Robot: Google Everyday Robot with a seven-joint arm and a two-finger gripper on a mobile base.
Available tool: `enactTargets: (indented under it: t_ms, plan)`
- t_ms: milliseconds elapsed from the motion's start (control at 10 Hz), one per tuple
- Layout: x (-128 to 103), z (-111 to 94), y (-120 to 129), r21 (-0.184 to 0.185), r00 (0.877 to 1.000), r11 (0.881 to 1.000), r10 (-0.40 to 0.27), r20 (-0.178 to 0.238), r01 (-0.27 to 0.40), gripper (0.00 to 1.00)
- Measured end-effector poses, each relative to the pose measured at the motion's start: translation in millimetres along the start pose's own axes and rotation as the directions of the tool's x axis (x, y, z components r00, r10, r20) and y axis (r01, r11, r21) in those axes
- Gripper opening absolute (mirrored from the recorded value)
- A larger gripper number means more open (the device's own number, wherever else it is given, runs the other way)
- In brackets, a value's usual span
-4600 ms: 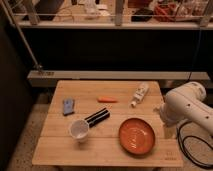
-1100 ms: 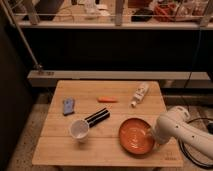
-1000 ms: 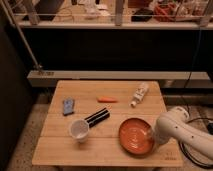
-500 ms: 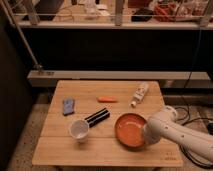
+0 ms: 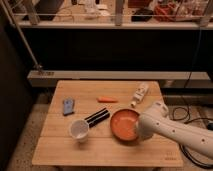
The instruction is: Drag the ceramic bowl in a circle
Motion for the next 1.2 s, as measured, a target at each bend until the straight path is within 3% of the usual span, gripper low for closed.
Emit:
enactTargets:
  t_ms: [1200]
  plan:
    - [-15.9, -8.9, -58.5, -0.003, 1.000, 1.000, -0.021, 0.000, 0.021, 0.07]
